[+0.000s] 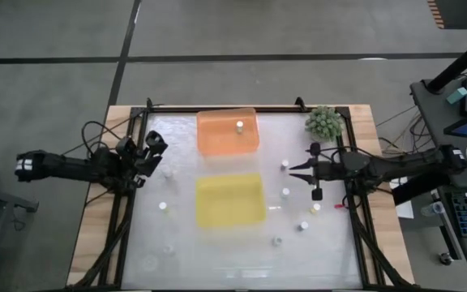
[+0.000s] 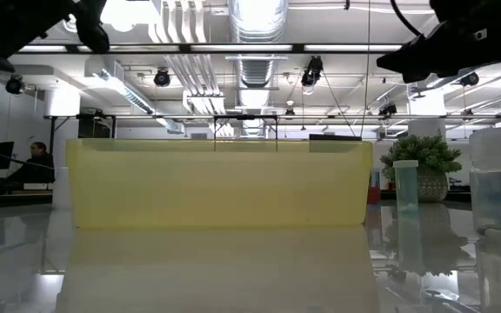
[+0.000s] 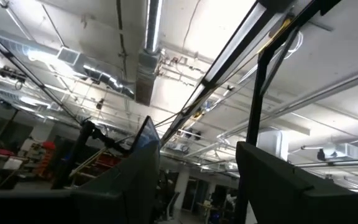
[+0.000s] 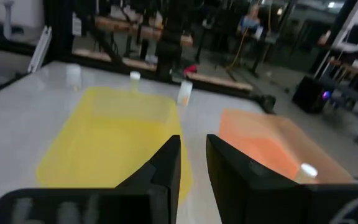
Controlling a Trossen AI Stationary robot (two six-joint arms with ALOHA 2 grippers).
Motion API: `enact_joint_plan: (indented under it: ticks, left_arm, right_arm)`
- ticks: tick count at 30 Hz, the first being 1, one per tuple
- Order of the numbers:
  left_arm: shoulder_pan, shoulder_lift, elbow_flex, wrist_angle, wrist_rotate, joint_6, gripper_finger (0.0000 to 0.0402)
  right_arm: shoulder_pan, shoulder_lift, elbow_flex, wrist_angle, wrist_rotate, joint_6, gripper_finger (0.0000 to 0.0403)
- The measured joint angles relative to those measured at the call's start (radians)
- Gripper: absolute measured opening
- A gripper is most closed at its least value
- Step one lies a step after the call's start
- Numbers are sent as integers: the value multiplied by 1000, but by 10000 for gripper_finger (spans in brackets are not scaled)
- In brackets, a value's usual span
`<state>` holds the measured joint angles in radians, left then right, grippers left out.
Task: Pick and place medicine bottles into bin by pill shape (circle, oval)
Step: Put the bottom left transparent capsule bottle into the yellow bin
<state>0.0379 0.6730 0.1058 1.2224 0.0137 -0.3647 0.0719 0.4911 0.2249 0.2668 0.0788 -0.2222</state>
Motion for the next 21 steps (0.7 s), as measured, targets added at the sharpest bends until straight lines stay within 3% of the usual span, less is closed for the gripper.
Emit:
enact_joint_plan:
  ticks: [8,13,21]
  left_arm:
    - [-49,204,168,-12,-48,-51,198]
    - [-60,300,291,-146,-60,-76,198]
    - [-67,388,507,-514,-81,-149,198]
  right_arm:
    - [0,-132,-29,7,-28,-53,69]
    - [0,-213,-32,5,-64,-75,68]
    - [0,-314,-10,1,-80,-141,63]
